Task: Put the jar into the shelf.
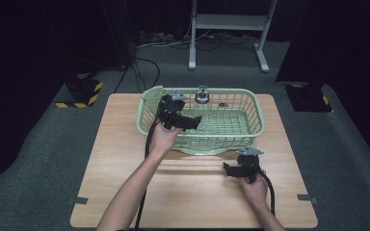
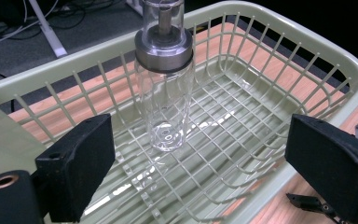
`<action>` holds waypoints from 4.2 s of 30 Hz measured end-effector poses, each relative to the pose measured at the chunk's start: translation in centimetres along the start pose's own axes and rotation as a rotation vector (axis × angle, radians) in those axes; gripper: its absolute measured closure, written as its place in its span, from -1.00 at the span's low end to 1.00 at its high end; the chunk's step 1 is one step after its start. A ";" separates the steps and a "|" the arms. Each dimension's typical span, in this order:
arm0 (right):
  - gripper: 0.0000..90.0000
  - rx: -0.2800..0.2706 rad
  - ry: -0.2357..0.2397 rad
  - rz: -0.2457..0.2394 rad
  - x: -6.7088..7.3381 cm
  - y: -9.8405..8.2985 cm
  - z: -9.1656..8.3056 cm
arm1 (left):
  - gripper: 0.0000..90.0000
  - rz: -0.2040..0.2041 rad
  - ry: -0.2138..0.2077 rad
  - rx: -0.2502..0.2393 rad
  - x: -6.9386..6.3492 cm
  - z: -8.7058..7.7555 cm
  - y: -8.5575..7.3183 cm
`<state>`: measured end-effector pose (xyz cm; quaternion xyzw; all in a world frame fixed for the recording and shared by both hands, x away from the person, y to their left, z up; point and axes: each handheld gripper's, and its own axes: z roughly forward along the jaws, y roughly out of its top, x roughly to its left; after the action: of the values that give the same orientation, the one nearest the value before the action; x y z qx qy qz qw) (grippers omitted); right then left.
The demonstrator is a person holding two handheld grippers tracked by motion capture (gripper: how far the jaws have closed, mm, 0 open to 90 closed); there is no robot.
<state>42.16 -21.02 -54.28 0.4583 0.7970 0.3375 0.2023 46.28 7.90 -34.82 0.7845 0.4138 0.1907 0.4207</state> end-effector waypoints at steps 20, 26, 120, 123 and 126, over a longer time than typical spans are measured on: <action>-0.75 0.000 0.000 -0.001 0.0 0.0 0.0 | -0.80 -0.040 -0.066 -0.057 -1.0 -2.5 -1.6; -0.75 0.000 0.000 -0.001 0.0 0.0 0.0 | -0.80 -0.036 -0.059 -0.072 -1.4 -3.4 -2.3; -0.75 -0.001 0.000 0.001 0.0 0.0 0.0 | -0.77 -0.080 0.024 -0.010 -1.5 -1.1 -14.0; -0.75 -0.001 0.000 0.002 0.0 0.0 0.0 | -0.77 -0.079 0.027 0.001 -1.5 -0.4 -14.4; -0.75 -0.001 0.000 0.002 0.0 0.0 0.0 | -0.75 -0.080 0.030 0.000 -1.5 0.0 -14.4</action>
<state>42.16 -21.00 -54.28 0.4588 0.7964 0.3382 0.2023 38.30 11.06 -46.52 0.7646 0.4509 0.1854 0.4216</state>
